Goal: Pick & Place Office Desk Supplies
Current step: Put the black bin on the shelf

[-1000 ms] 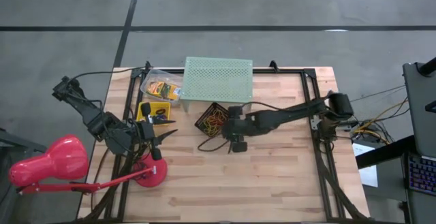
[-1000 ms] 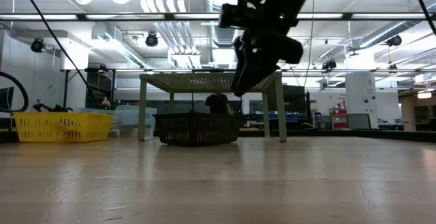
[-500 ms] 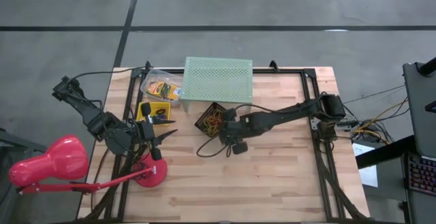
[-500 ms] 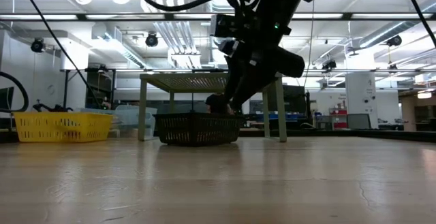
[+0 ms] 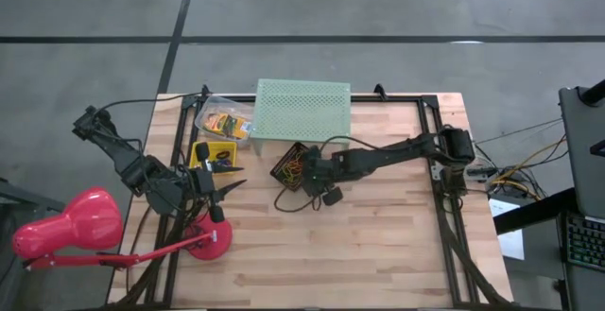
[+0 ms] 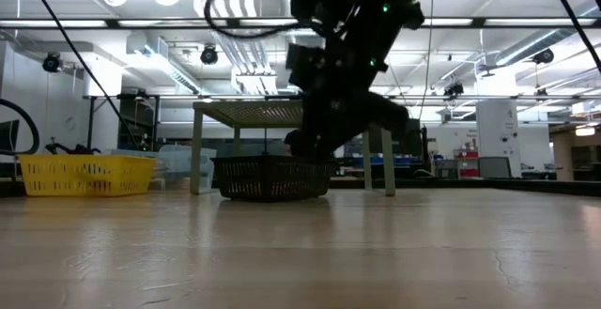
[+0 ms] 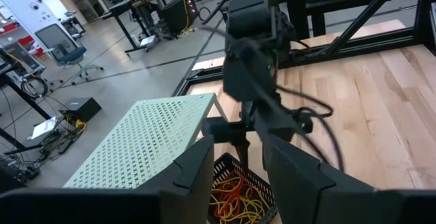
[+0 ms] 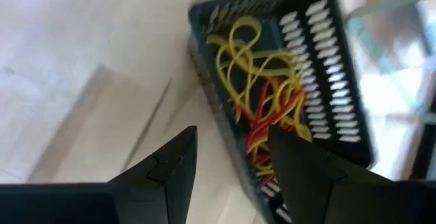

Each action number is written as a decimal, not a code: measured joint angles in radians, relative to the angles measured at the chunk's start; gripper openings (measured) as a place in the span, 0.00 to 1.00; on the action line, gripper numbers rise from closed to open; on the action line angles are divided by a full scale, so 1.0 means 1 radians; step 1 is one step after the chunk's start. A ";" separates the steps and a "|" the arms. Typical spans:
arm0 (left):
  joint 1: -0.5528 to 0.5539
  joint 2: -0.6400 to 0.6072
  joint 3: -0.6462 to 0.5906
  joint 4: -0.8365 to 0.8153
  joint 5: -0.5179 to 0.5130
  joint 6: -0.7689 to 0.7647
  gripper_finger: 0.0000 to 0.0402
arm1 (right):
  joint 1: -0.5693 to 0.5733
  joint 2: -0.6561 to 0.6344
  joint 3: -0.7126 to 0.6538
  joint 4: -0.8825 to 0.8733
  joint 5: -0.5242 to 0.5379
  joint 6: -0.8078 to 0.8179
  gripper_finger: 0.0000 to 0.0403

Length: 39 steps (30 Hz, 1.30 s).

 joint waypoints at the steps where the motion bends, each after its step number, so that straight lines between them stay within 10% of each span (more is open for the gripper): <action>1: 0.000 0.000 0.000 0.000 0.000 0.000 0.33 | -0.008 0.007 -0.003 -0.002 -0.001 0.000 0.44; 39: 0.000 0.000 0.000 -0.015 0.000 0.000 0.33 | -0.019 0.043 0.004 0.027 -0.005 -0.034 0.23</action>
